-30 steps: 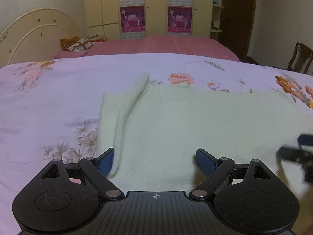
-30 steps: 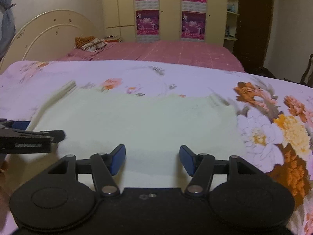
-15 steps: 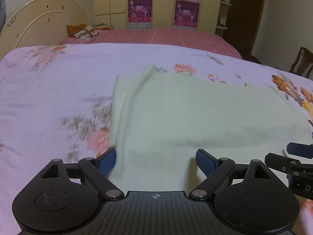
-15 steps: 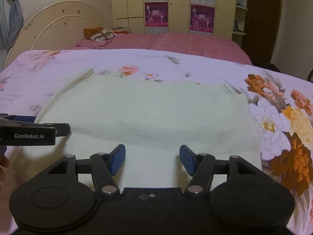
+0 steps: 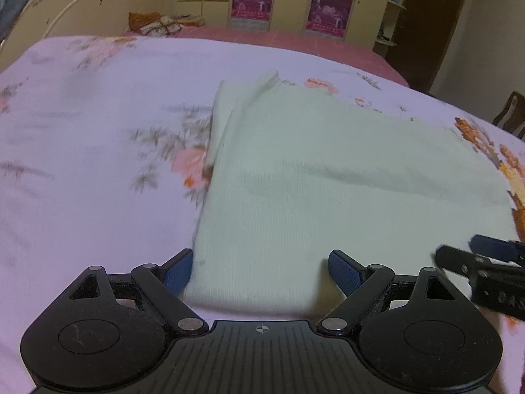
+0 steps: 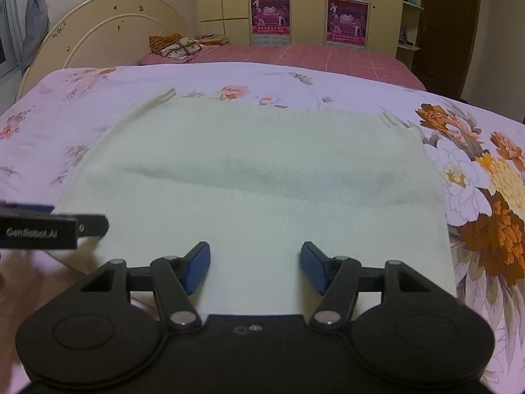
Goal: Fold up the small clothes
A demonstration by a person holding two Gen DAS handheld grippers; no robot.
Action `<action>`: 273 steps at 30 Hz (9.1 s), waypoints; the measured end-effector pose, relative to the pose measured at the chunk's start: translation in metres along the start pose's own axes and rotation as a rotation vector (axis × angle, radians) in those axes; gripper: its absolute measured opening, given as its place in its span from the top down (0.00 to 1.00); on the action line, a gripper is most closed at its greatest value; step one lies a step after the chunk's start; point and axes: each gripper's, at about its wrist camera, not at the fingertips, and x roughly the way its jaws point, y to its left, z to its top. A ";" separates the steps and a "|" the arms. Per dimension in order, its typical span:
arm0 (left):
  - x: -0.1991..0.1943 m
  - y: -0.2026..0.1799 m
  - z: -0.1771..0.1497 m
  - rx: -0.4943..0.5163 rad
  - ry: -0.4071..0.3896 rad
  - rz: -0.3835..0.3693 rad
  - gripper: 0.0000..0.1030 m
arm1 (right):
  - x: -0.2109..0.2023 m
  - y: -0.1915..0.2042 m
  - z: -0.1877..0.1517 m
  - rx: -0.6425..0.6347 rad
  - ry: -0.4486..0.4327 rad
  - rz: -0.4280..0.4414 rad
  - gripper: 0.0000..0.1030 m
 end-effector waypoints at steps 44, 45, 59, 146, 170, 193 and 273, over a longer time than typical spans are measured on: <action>0.042 -0.007 0.023 -0.342 -0.396 -0.344 0.93 | 0.045 0.014 0.013 -0.080 -0.104 -0.088 0.39; 0.035 -0.014 0.027 -0.287 -0.412 -0.356 0.93 | 0.044 0.013 0.014 -0.081 -0.101 -0.083 0.39; 0.036 -0.177 0.025 0.258 -0.176 -0.567 0.91 | -0.030 -0.098 -0.027 0.200 -0.105 -0.138 0.43; 0.155 -0.128 0.133 -0.089 -0.080 -0.287 0.11 | 0.063 -0.168 0.069 0.204 -0.067 -0.126 0.60; 0.143 -0.145 0.131 0.038 -0.124 -0.222 0.11 | 0.040 -0.172 0.083 0.270 -0.148 -0.150 0.51; 0.088 -0.124 0.058 0.070 -0.055 -0.290 0.11 | -0.021 -0.138 0.019 0.201 -0.120 -0.111 0.61; 0.089 -0.137 0.076 0.034 -0.031 -0.447 0.53 | 0.017 -0.171 0.026 0.518 -0.093 0.171 0.66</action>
